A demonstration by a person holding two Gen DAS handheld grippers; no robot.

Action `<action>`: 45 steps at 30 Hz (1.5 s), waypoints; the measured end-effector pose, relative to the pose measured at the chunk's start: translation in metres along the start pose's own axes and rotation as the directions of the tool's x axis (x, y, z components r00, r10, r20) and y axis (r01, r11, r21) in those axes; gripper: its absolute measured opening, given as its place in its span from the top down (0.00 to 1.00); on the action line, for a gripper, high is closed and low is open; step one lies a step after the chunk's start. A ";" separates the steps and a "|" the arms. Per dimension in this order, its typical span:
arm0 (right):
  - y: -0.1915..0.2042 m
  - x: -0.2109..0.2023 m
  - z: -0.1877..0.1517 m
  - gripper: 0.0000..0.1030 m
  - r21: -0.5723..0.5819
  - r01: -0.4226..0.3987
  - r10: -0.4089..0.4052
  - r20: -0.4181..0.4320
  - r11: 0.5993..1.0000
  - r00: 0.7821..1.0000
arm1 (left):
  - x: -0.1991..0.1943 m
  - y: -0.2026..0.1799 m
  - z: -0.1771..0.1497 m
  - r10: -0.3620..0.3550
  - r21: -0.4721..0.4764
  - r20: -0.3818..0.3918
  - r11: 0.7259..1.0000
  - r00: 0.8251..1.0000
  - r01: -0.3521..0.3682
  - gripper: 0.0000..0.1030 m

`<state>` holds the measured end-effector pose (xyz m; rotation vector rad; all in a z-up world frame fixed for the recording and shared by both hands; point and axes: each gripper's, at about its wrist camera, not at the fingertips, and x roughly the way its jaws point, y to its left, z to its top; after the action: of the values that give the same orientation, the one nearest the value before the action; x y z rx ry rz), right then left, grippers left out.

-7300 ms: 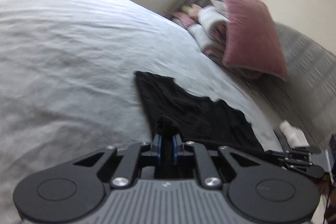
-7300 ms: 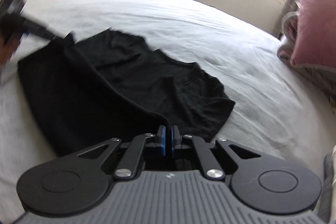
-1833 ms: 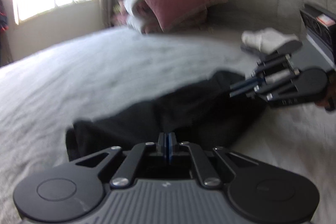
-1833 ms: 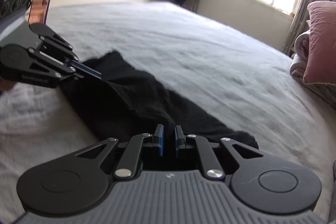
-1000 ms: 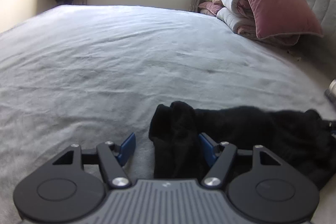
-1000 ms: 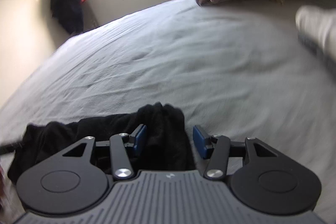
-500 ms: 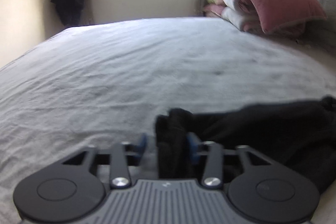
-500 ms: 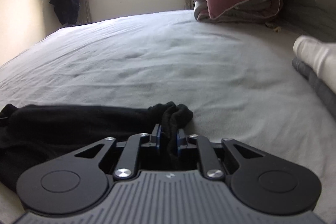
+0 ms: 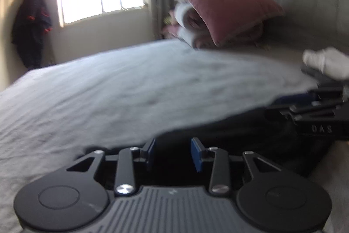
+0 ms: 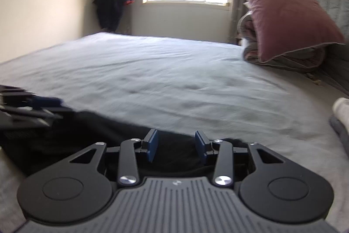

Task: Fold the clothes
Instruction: 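Lower the rolled shirt onto the bed and open both grippers, then pinch one end of the black roll with the left gripper and lift it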

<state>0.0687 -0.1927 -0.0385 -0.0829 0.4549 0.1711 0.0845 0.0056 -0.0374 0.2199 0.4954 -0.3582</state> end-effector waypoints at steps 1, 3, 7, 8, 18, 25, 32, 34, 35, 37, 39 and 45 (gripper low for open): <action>0.001 0.003 -0.003 0.59 -0.007 -0.011 0.011 -0.023 1.000 1.000 | 0.005 -0.002 -0.005 -0.012 0.009 -0.027 1.000 1.000 0.013 0.64; 0.007 0.015 -0.010 0.59 -0.021 -0.029 0.026 -0.107 0.999 0.994 | 0.010 -0.001 -0.008 -0.032 0.004 -0.055 0.999 0.998 0.032 0.64; 0.013 0.005 -0.006 0.59 -0.042 -0.039 0.035 -0.076 0.998 0.996 | -0.005 0.010 -0.001 -0.065 -0.052 -0.043 0.997 0.997 0.063 0.59; 0.014 0.001 -0.004 0.59 -0.041 -0.048 0.046 -0.065 0.998 0.997 | -0.009 0.011 -0.001 -0.065 -0.053 -0.023 0.997 0.998 0.064 0.57; 0.030 -0.002 -0.007 0.59 -0.077 -0.082 0.074 -0.100 0.994 0.992 | -0.017 0.003 -0.004 -0.163 -0.026 -0.101 0.987 0.982 0.161 0.49; 0.037 -0.001 -0.006 0.59 -0.068 -0.152 0.143 -0.124 0.986 0.982 | -0.039 0.009 -0.016 -0.241 0.012 -0.149 0.969 0.959 0.245 0.44; 0.040 -0.007 -0.001 0.58 -0.048 -0.175 0.167 -0.133 0.983 0.977 | -0.070 0.039 -0.019 -0.244 -0.037 -0.119 0.970 0.962 0.241 0.39; 0.041 -0.011 0.001 0.58 -0.033 -0.170 0.165 -0.111 0.985 0.980 | -0.077 0.052 -0.018 -0.211 -0.076 -0.090 0.976 0.973 0.205 0.37; 0.042 -0.012 0.002 0.58 -0.029 -0.166 0.163 -0.097 0.986 0.982 | -0.079 0.059 -0.017 -0.187 -0.100 -0.073 0.979 0.980 0.180 0.37; 0.044 -0.015 0.003 0.58 -0.026 -0.161 0.159 -0.069 0.987 0.985 | -0.079 0.072 -0.015 -0.120 -0.150 -0.044 0.982 0.992 0.113 0.37; 0.048 -0.017 0.003 0.58 -0.023 -0.169 0.168 -0.047 0.985 0.985 | -0.074 0.083 -0.014 -0.042 -0.196 -0.039 0.980 0.998 0.034 0.37; 0.054 -0.014 -0.002 0.69 -0.020 -0.196 0.196 -0.036 0.980 0.980 | -0.045 0.094 -0.020 0.007 -0.284 -0.153 0.957 0.988 -0.050 0.38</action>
<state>0.0459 -0.1417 -0.0364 -0.0638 0.4952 0.3693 0.0752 0.1101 -0.0211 -0.0289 0.6857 -0.2382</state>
